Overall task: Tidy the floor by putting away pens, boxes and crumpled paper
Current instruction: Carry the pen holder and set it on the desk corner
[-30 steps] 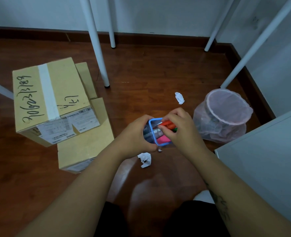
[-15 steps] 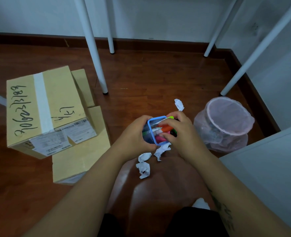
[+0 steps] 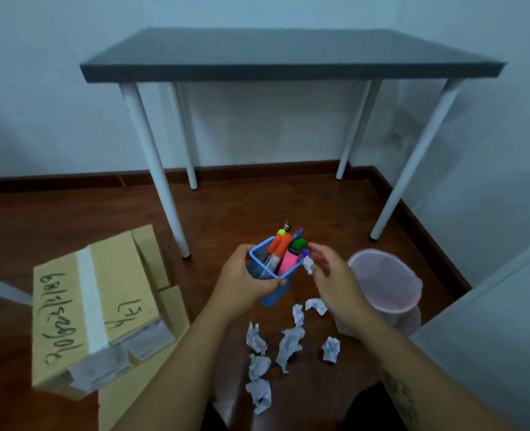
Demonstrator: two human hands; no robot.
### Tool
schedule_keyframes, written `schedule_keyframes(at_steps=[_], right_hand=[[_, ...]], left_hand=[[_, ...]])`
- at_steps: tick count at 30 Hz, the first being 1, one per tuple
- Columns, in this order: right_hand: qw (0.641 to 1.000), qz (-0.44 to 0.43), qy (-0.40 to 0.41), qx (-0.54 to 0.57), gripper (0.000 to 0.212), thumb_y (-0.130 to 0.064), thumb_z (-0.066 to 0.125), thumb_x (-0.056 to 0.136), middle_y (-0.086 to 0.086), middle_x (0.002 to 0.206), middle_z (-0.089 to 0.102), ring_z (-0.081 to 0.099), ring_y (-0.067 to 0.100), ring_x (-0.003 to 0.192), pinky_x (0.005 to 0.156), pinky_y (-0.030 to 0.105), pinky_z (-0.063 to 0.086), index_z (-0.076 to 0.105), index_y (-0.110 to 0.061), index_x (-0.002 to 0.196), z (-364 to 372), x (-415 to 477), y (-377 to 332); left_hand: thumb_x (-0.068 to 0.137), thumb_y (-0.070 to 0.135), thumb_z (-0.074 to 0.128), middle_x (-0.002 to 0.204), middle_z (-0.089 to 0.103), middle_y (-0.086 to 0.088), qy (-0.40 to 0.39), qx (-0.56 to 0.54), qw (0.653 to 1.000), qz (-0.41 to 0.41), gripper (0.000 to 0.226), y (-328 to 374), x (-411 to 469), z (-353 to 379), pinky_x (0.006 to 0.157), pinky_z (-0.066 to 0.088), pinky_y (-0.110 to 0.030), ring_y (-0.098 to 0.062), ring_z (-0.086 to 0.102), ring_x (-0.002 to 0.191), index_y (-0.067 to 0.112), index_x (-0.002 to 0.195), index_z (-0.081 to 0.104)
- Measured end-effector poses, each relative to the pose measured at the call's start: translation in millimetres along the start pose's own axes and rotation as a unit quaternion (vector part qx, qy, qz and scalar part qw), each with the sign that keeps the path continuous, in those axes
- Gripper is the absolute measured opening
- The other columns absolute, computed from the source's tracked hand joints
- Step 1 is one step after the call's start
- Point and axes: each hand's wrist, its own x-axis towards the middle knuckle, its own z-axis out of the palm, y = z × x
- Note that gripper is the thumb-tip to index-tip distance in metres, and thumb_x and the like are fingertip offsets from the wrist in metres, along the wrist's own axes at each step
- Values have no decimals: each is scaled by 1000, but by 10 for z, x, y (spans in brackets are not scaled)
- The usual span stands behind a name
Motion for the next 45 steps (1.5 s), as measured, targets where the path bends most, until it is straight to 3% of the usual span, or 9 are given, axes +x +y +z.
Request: schedule_keyframes(at_steps=[5,8,10,14,19,23,32,38,45], right_hand=[[993,-2,-105,47,73,-12,75,83,-19,129,47,49,8,123,99,23,44,35,-36,139,-342,105,-525],[992,-17,-91,91,78,-10,80,78,-29,115,45,53,-2,102,70,3,47,31,-39,132,-559,268,-826],[990,-31,-71,118,79,-13,82,76,-21,123,49,55,-1,99,63,7,51,36,-34,136,-731,405,-1020],[988,-55,-17,146,71,-13,80,78,-1,132,60,62,6,106,68,15,56,46,-25,139,-1032,692,-1319],[986,-93,-14,140,47,-18,74,85,-7,120,64,63,8,105,76,20,57,55,-34,125,-1449,1121,-1641],[982,-109,6,155,51,-15,72,86,-5,126,63,63,19,112,94,41,55,54,-37,128,-1781,1615,-1855],[982,-131,48,130,52,-13,61,94,-6,136,55,55,26,125,101,53,49,47,-33,139,-2520,2940,-2004],[986,-100,70,117,52,-9,56,96,-1,143,50,51,25,127,102,45,48,44,-31,142,-2755,3676,-1772],[990,-27,72,120,61,-7,56,96,-1,144,51,51,18,127,91,29,49,36,-30,149,-2956,4340,-1597]], left_hand=[[64,20,93,96,63,8,29,-3,999,19,57,721,374,-68,56,45,-4,0,60,81,19,106,54],[62,25,94,96,64,8,32,-8,999,42,58,1105,582,-75,53,45,-5,-1,61,81,20,104,55],[63,25,93,92,63,10,35,-11,997,62,55,1417,710,-76,52,43,-5,0,60,78,19,103,56],[76,25,85,93,66,8,41,-14,995,93,32,1847,999,-95,66,50,-17,-6,63,84,19,99,64],[89,20,72,101,70,5,26,-51,991,120,13,2358,1460,-41,89,58,-46,-15,66,99,24,101,70],[91,14,69,103,72,3,42,-80,982,165,20,2724,1907,51,92,57,-46,-15,68,101,19,109,74],[95,14,64,110,71,6,0,-173,969,176,19,3343,3220,482,83,57,-30,-12,66,104,29,106,68],[94,9,64,111,70,1,-25,-183,970,159,22,3349,4065,787,95,55,-36,-17,66,108,18,114,64],[95,9,63,114,70,2,-43,-167,980,103,23,3417,4689,1033,79,57,-25,-11,66,104,21,114,63]])
